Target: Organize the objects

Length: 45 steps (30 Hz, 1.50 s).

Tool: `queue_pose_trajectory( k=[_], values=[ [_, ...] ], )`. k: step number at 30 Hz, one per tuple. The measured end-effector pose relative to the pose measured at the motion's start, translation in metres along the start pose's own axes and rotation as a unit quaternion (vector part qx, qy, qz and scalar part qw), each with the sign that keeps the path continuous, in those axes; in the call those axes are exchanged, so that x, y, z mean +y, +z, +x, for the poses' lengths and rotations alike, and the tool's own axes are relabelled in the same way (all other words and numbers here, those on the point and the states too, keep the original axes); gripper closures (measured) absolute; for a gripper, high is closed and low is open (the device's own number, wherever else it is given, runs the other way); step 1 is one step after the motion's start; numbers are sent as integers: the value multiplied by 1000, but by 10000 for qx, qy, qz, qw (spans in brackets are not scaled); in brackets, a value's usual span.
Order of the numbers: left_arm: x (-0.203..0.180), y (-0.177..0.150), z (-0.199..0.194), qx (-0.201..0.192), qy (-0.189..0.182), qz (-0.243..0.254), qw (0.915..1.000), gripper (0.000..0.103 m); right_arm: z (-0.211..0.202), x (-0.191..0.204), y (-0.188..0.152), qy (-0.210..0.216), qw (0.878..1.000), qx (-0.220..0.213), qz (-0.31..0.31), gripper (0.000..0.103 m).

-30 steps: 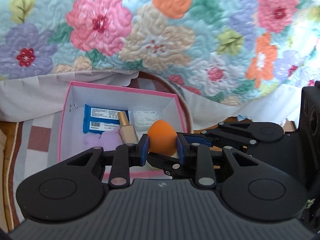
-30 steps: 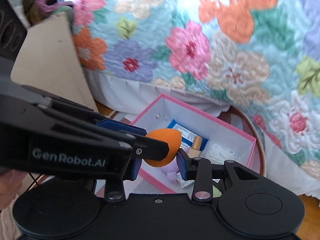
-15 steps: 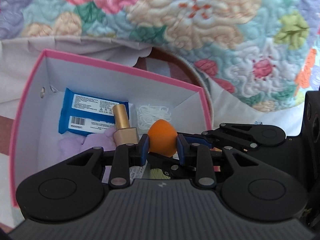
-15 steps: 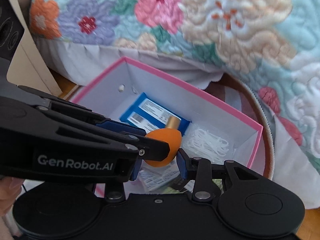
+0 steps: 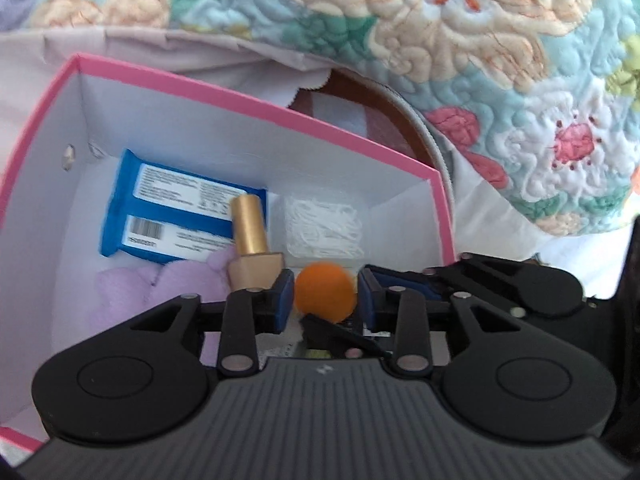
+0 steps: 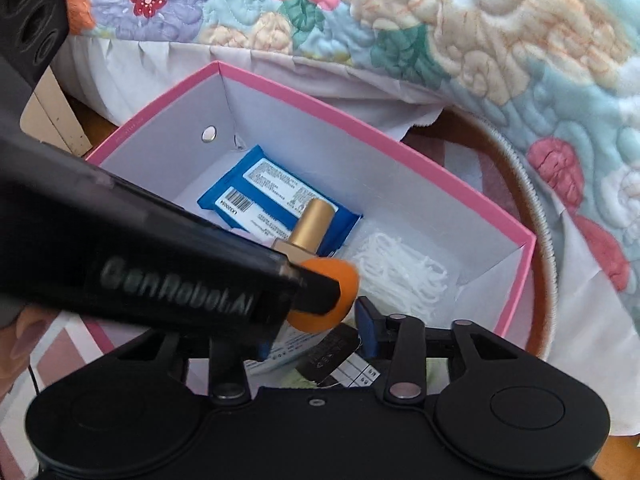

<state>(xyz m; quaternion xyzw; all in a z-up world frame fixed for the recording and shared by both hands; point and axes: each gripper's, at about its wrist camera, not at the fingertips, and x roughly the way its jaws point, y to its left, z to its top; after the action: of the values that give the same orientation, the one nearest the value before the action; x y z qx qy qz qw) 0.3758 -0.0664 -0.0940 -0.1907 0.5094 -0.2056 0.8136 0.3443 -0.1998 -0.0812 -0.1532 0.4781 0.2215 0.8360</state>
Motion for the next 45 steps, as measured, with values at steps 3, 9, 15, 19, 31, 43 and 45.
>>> queue_pose_trajectory(
  k=[3, 9, 15, 19, 31, 43, 45],
  values=[
    [-6, -1, -11, 24, 239, 94, 9997, 61, -12, 0, -6, -31, 9996, -265, 81, 51],
    [-10, -15, -40, 50, 585, 191, 9981, 51, -41, 3, -24, 39, 9970, -714, 303, 51],
    [-19, -28, -83, 154, 1029, 475, 9934, 48, -77, 17, -39, 110, 9943, -943, 481, 51],
    [-28, -35, -121, 100, 1071, 552, 9927, 45, -111, 29, -45, 186, 9912, -1105, 708, 51],
    [-51, -70, -213, -100, 1302, 792, 9883, 42, -199, 65, -54, 323, 9842, -1317, 1139, 45],
    [-71, -117, -268, -320, 1393, 993, 9847, 39, -245, 94, -83, 163, 9807, -1359, 1398, 39],
    [-71, -125, -272, -317, 1387, 973, 9850, 38, -248, 97, -91, 149, 9800, -1338, 1468, 38]
  ],
)
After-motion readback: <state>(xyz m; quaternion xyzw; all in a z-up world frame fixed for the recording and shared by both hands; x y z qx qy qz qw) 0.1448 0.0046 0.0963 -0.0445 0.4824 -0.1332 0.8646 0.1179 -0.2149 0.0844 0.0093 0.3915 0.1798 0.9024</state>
